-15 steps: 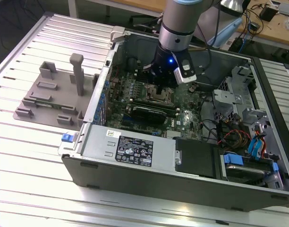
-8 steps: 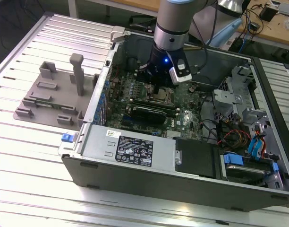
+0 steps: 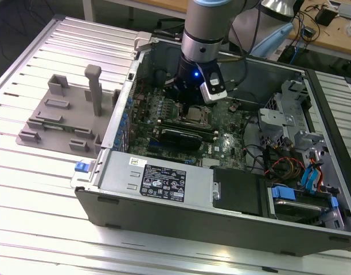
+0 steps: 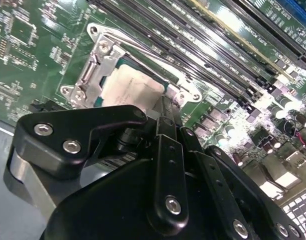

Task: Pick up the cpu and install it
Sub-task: 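Close the cpu cover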

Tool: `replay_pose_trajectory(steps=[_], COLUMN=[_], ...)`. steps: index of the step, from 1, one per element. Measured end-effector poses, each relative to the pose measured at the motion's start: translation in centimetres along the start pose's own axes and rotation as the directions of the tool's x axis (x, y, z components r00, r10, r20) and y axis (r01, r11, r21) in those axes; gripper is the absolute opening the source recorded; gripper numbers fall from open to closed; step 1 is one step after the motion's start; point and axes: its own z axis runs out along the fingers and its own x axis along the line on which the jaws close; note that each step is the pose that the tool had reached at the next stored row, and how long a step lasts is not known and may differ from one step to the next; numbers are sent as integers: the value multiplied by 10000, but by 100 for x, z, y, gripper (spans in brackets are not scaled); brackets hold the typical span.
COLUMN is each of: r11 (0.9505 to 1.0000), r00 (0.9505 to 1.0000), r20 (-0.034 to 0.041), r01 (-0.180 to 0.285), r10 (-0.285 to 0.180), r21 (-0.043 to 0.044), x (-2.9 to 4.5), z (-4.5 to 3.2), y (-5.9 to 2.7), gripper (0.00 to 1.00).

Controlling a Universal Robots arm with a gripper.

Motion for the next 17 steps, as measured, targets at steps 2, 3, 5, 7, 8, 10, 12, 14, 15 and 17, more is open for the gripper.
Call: replay_pose_trajectory(steps=[2,3,5,7,8,10,12,14,15,17], r11=[10000,10000,10000,10000,10000,10000,10000,10000,10000,10000], r00=[10000,10000,10000,10000,10000,10000,10000,10000,10000,10000], r20=[-1,-2,-4,-1,0,3,4,0,1,14], r01=[-1,0,0,0,0,-1,0,-3,-2,-2], r10=[1,0,0,0,0,1,0,3,2,2], r21=[2,5,6,1,0,0,0,0,2,-9], x=[26,29,36,38,38,39,39,33,26,18], z=[42,52,59,62,62,63,63,62,62,52], y=[2,2,1,3,3,3,3,2,1,4], gripper=[11,11,11,11,11,11,11,11,11,11])
